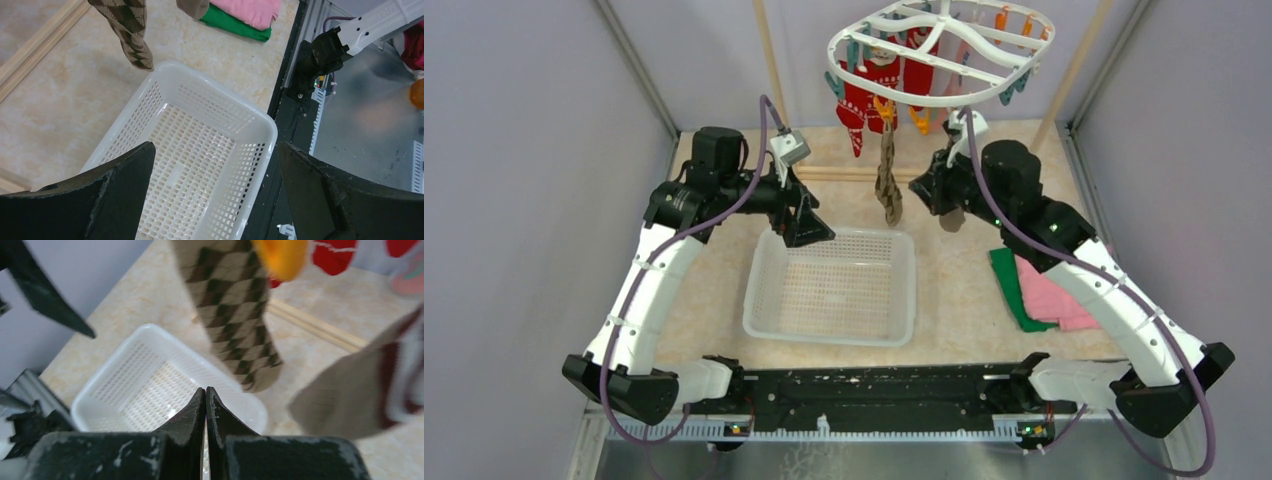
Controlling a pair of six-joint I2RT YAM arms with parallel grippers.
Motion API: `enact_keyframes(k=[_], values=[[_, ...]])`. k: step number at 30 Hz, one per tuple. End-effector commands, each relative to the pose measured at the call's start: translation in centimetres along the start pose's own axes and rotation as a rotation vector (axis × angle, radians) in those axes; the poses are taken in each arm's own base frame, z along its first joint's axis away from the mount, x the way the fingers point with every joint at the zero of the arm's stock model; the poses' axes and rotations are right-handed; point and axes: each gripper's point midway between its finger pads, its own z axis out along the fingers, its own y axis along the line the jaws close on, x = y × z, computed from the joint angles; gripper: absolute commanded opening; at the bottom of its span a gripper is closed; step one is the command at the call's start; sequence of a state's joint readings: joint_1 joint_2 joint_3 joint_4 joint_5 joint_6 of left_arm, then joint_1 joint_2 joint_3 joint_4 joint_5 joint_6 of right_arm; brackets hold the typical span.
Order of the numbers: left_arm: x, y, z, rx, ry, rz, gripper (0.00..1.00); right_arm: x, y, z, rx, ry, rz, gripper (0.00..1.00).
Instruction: Remove the socks clipped to the hanger
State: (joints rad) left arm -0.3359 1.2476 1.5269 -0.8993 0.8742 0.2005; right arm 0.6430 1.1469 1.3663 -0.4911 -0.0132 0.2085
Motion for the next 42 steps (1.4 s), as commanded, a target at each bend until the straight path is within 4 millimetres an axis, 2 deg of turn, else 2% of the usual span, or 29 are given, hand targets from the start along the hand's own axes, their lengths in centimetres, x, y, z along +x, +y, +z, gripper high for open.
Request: enact_keyframes(k=[1,6,10,16,21,23,25,28,30,33,36,42], values=[[-1.3,-1.6,-0.5,0.056,-0.045,0.057,0.99,-1.8,5.4,-0.5,-0.169,-0.039,0.034,0.00],[-1.9,-1.8,-0.7,0.055,-0.055,0.056,0.99,-2.1,8.8,-1.3,-0.270,-0.043,0.074,0.00],[-1.8,-1.4,-0.7,0.031,-0.051,0.051,0.99,-1.8,10.7,-2.3,-0.374,-0.032,0.130,0.00],[-1.1,-1.1,-0.3,0.029,-0.057,0.050,0.99,-1.0,12.1,-3.9,-0.467,-0.009,0.206,0.00],[-1.7,-1.8,0.4,0.121,-0.083,0.027,0.99,-0.6,12.6,-4.2,-0.481,0.003,0.221,0.00],[-1.8,-1.8,0.8,0.145,-0.083,0.018,0.99,-0.8,11.9,-4.3,-0.438,-0.003,0.210,0.02],[-1.7,-1.5,0.9,0.141,-0.080,0.022,0.99,-1.1,10.1,-4.6,-0.339,-0.014,0.184,0.21],[-1.3,-1.2,1.0,0.129,-0.074,0.030,0.99,-1.9,5.7,-5.9,-0.114,-0.060,0.126,0.45],[-1.1,-1.1,1.0,0.119,-0.068,0.037,0.99,-2.6,3.6,-7.5,-0.015,-0.085,0.089,0.55],[-0.9,-0.8,1.1,0.104,-0.065,0.051,0.99,-4.1,1.3,-9.8,0.097,-0.121,0.043,0.63],[-0.9,-0.6,1.2,0.100,-0.071,0.057,0.99,-5.2,-0.2,-10.6,0.180,-0.133,-0.007,0.71],[-0.9,-0.2,1.4,0.098,-0.077,0.069,0.98,-6.9,-2.3,-8.8,0.286,-0.143,-0.088,0.76]])
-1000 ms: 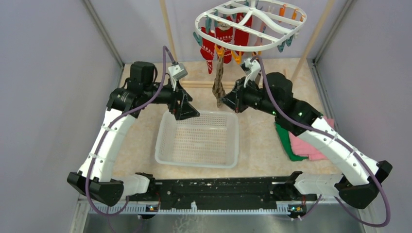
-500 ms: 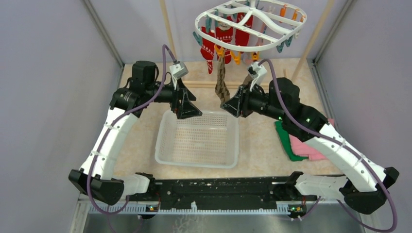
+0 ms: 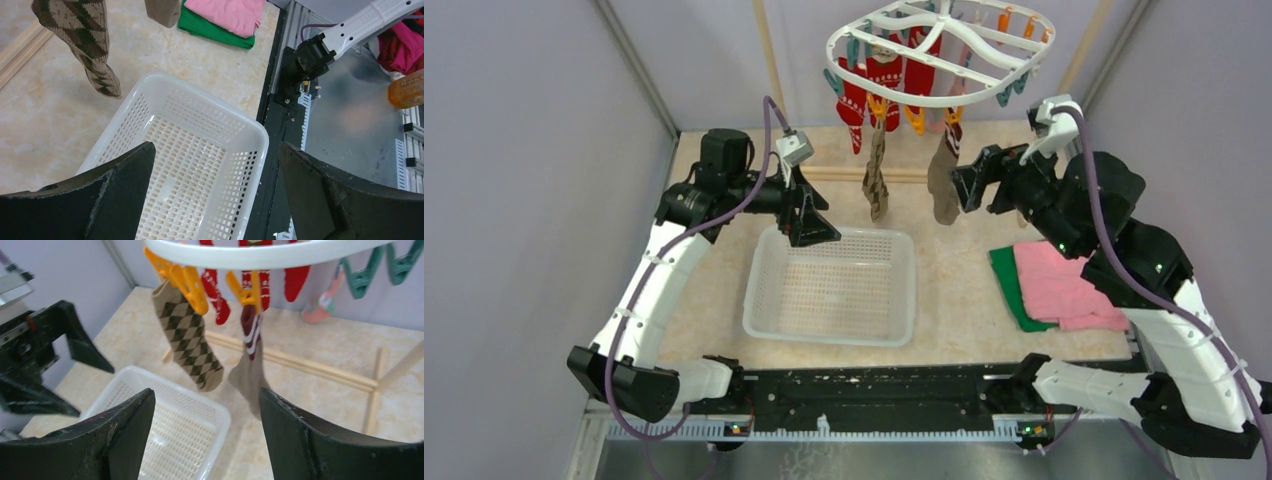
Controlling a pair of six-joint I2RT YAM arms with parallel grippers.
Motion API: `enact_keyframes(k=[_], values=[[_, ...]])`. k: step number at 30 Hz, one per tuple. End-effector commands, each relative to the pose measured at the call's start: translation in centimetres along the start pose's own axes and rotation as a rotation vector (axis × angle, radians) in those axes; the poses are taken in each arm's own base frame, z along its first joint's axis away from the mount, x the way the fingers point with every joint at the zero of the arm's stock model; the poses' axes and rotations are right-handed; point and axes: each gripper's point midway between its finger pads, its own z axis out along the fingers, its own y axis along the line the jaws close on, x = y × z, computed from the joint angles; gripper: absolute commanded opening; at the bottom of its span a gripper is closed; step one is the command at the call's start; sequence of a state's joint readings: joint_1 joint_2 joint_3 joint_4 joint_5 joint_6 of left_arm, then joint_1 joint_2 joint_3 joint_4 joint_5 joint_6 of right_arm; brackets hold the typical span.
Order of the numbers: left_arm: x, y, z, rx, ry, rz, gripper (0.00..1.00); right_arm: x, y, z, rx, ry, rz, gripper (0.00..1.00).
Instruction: Remove the socks clipped to the hanger
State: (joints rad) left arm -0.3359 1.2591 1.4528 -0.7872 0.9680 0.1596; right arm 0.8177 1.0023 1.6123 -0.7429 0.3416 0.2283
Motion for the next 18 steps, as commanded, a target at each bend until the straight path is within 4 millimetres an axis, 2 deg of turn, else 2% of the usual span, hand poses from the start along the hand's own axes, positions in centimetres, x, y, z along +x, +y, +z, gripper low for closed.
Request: enact_keyframes(k=[1,6,12,18], values=[[-1.2,0.0,0.1,0.007,-0.043,0.094,0.98,0.0,-2.7,2.6,0.129,0.019,-0.108,0.76],[-1.5,0.4,0.3,0.002,-0.051,0.091,0.98,-2.0,-3.6,5.7,0.081,-0.021,-0.104,0.76],[-1.4,1.5,1.1,-0.012,-0.068,0.084,0.99,-3.4,-2.9,8.7,0.053,-0.026,-0.152,0.76],[-2.1,2.8,3.0,-0.044,-0.079,0.097,0.99,-3.2,-2.2,8.9,0.018,-0.039,-0.106,0.75]])
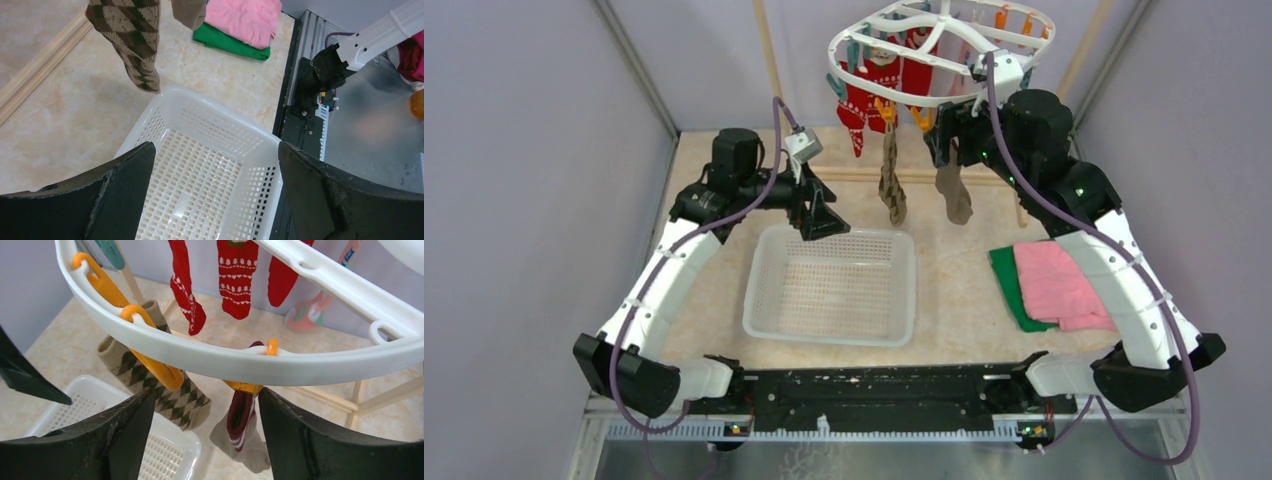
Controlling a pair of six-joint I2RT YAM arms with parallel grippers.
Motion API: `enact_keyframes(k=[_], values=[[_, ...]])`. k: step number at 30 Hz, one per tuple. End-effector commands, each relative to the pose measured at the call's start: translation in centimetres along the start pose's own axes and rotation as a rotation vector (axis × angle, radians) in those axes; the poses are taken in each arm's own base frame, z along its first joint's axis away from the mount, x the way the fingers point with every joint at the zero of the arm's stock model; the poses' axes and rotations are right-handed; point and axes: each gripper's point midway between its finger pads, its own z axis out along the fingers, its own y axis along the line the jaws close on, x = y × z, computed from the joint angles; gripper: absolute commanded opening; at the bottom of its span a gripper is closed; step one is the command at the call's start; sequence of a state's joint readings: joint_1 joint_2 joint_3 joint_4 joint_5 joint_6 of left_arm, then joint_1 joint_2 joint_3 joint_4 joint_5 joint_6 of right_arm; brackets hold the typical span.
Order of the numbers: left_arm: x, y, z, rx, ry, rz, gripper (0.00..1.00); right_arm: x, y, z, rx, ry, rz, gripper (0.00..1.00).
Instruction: Remove the socks clipped to the hanger
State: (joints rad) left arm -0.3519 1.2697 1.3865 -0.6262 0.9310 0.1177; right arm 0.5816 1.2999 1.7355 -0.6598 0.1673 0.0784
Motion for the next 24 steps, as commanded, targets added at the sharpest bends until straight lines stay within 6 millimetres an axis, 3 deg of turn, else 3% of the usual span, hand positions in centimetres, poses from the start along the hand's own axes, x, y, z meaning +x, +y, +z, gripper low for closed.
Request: enact_keyframes(k=[1,6,11,16,24], values=[[-1.8,1.1,2.0,-0.014,-0.033,0.072,0.99,-3.7,0.5,-1.6,-0.042,-0.132,0.029,0.75],[-2.6,0.1,2.8,0.012,-0.044,0.085,0.99,-4.2,0.3,-1.7,-0.032,-0.135,0.027,0.73],[-1.5,-0.6,3.3,0.016,-0.009,0.068,0.99,-1.9,1.0,-1.0,-0.063,-0.070,0.061,0.73],[-1.0,-0.3,2.2,-0.023,0.064,0.079,0.99,0.2,0.7,-1.5,-0.052,-0.031,0.074,0.73],[-0.1,-0.8,0.7,-0.074,0.099,0.087,0.99,-0.5,1.3,-2.6,-0.083,-0.026,0.108,0.69]])
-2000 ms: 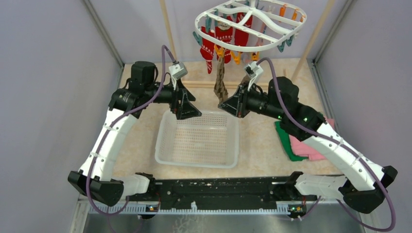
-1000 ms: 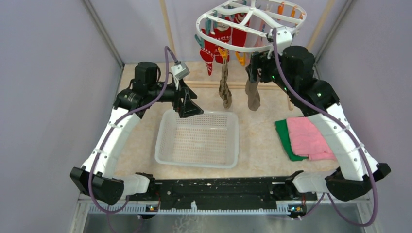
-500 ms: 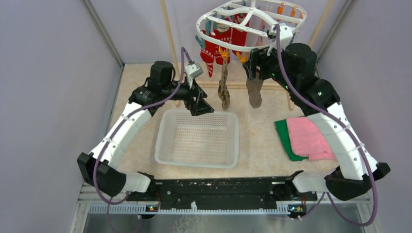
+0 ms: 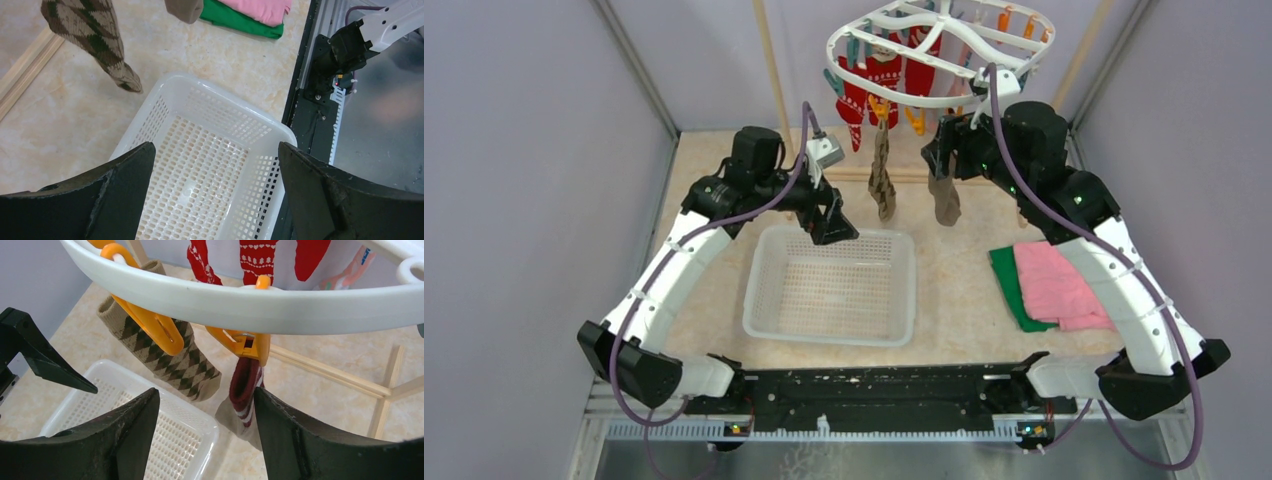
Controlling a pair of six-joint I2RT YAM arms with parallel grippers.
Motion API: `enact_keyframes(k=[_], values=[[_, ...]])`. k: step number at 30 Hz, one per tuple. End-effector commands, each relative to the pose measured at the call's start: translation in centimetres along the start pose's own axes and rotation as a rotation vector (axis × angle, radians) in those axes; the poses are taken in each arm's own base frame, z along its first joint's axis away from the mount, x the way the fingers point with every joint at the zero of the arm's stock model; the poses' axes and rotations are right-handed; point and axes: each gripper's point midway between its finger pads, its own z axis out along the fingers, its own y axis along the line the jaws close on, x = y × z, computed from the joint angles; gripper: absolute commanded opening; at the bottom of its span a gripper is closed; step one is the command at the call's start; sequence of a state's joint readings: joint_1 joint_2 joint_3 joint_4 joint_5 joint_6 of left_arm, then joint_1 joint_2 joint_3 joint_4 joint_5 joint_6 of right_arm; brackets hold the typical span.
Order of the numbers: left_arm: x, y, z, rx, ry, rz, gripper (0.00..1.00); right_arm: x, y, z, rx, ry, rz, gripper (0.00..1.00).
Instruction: Remove the socks clipped to the hanger
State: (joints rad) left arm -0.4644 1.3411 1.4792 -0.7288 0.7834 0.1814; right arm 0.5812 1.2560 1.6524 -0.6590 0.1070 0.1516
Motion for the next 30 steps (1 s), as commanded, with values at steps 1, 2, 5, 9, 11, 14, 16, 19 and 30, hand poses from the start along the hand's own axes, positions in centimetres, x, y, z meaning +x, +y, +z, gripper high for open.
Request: enact_keyframes(k=[1,2,5,9,11,14,16,19,30], values=[[-0.5,-0.4,-1.7,-0.053,0.000,0.035,0.99,-2.7,0.5,-2.3,-0.032,-0.070,0.038,0.68],[-0.5,-0.2,-1.7,-0.069,0.000,0.031,0.99,-2.7,0.4,-2.3,-0.028,-0.069,0.037,0.68],[-0.9,0.1,-1.7,-0.090,-0.028,0.032,0.99,-2.8,0.5,-2.4,-0.029,-0.071,0.036,0.68],[-0.4,0.1,-1.6,-0.103,-0.045,0.007,0.99,-2.7,0.6,-2.5,-0.040,-0.071,0.042,0.67],[0.1,0.0,-1.7,-0.106,-0.044,-0.005,0.99,-2.8,0.8,-2.7,-0.049,-0.074,0.045,0.67],[0.2,0.0,-1.7,-0.112,-0.042,-0.032,0.99,-2.8,0.8,-2.7,-0.049,-0.074,0.050,0.67],[-0.1,0.0,-1.6,-0.108,-0.044,-0.036,0.99,-2.7,0.8,-2.6,-0.048,-0.070,0.055,0.67],[-0.5,0.0,-1.5,-0.096,-0.045,-0.030,0.99,-2.7,0.9,-2.8,-0.050,-0.066,0.065,0.65],[-1.3,-1.0,-0.3,0.023,-0.104,-0.006,0.99,-0.5,0.4,-4.5,-0.043,-0.037,0.081,0.60]])
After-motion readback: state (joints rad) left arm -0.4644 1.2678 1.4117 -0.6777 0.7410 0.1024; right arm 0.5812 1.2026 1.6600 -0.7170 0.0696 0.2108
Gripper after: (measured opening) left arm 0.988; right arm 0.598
